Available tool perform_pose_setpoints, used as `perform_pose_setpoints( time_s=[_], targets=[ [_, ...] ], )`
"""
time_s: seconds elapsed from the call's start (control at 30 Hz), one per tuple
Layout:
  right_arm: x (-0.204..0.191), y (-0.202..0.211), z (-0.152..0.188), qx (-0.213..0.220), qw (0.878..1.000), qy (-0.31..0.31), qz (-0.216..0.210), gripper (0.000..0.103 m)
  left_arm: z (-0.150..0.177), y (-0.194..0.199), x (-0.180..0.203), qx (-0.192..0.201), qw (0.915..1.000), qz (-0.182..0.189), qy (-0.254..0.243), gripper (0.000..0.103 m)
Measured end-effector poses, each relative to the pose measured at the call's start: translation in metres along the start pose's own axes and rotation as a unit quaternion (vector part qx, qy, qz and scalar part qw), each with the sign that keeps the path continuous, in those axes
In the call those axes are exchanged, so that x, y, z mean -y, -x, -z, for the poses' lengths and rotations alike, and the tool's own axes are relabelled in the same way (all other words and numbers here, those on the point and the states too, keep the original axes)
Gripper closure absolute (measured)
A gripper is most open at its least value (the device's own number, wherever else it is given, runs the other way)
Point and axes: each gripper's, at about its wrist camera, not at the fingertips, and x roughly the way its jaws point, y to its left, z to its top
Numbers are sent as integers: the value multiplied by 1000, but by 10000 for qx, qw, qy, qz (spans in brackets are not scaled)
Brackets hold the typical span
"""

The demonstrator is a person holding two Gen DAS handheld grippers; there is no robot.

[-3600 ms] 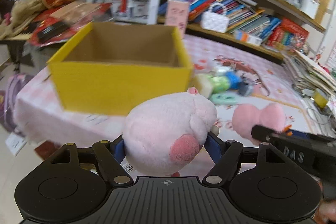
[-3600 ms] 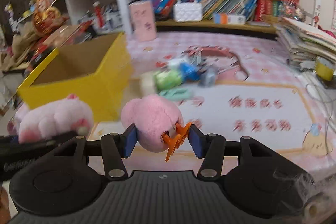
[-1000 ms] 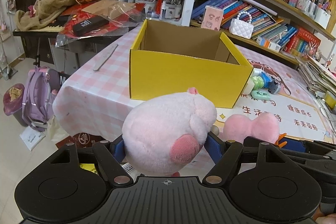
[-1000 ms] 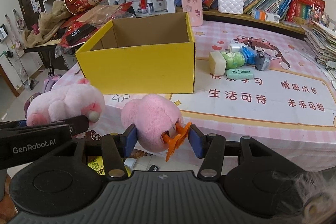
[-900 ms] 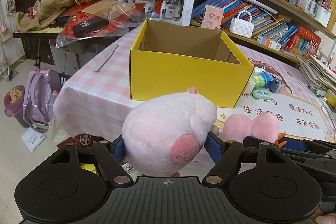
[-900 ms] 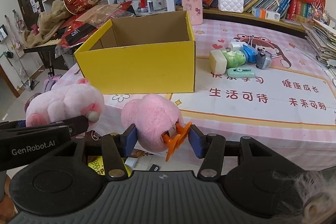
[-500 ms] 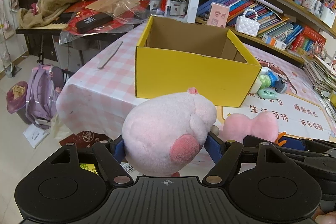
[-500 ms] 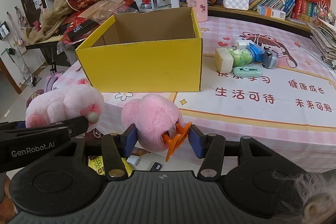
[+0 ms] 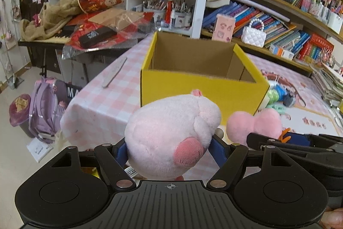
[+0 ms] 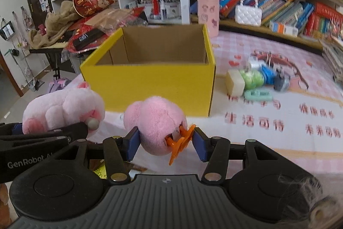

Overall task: Organize objects
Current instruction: 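Lift both plush toys and carry them over the yellow box, then lower both plush toys into the yellow box and open both grippers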

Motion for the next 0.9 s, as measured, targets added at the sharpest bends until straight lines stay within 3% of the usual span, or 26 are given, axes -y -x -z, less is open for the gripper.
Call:
perform_pose_setpoints(
  time_s=[0.27, 0.5, 0.63, 0.9],
  targets=[
    [6, -4, -59, 514, 9985, 37, -171, 53, -54, -4, -1, 537, 9984, 95, 130, 27],
    [15, -40, -116, 852, 9959, 241, -160, 53, -99, -36, 9, 839, 9963, 2, 164, 27],
    [21, -78, -129, 724, 9966, 376, -146, 53, -112, -68, 15, 755, 9968, -195, 155, 27],
    [21, -151, -126, 130, 9928, 1128, -375, 53, -110, -127, 22, 152, 9983, -567, -17, 26]
  ],
)
